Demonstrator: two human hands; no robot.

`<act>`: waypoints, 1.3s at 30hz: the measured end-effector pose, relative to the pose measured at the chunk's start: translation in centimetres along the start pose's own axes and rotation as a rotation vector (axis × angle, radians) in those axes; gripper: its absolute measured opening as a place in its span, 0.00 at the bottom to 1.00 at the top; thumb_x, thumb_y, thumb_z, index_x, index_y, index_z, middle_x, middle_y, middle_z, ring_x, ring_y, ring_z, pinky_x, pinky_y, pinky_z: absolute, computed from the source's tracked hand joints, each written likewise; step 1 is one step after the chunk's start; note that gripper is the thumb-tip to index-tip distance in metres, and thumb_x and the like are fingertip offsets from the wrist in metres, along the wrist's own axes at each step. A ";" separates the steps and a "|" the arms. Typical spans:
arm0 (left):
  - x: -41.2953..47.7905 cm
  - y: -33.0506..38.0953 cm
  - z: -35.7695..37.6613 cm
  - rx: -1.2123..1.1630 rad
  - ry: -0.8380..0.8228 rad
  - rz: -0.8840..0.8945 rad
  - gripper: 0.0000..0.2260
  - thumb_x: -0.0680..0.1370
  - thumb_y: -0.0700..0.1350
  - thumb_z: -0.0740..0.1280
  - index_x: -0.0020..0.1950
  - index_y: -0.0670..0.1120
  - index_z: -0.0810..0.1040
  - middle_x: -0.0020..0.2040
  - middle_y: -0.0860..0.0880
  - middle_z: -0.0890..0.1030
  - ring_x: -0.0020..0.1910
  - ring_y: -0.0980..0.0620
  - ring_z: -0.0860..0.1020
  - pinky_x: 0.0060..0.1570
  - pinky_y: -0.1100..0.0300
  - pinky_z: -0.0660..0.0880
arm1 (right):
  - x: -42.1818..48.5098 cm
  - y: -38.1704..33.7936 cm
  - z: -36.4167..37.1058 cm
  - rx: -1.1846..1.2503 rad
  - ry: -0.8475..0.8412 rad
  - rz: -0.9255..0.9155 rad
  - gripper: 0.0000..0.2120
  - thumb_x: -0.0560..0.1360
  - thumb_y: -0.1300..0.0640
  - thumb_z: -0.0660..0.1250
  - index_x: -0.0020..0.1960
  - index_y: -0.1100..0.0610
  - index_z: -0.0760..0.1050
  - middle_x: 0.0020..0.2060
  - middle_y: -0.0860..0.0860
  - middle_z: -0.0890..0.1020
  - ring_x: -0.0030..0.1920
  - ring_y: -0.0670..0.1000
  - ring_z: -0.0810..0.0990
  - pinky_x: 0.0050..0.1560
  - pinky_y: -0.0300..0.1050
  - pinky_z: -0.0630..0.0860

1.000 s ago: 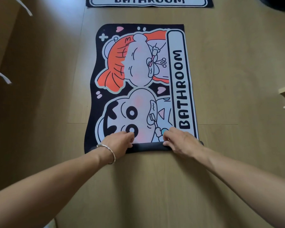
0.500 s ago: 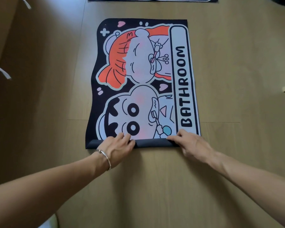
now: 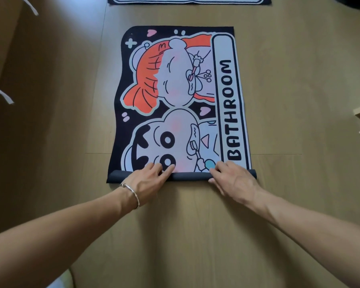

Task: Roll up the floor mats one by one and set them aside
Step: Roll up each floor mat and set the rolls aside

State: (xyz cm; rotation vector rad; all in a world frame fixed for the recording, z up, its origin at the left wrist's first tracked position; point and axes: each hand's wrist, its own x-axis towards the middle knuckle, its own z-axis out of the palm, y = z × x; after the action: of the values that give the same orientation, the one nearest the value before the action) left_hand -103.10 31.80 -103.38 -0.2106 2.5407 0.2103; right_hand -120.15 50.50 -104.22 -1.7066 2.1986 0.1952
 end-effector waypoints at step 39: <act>3.0 -0.7 -0.6 0.283 0.298 0.024 0.08 0.68 0.42 0.66 0.46 0.42 0.77 0.38 0.45 0.74 0.34 0.47 0.70 0.29 0.56 0.68 | 3.1 -0.2 -1.0 -0.231 0.052 0.055 0.17 0.70 0.47 0.72 0.49 0.61 0.77 0.39 0.55 0.78 0.37 0.55 0.75 0.34 0.47 0.67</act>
State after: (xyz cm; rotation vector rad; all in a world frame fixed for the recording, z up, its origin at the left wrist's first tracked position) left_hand -105.74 30.68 -104.58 -0.1060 2.8302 -0.1866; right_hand -120.85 47.28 -104.38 -1.7872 2.3397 0.4397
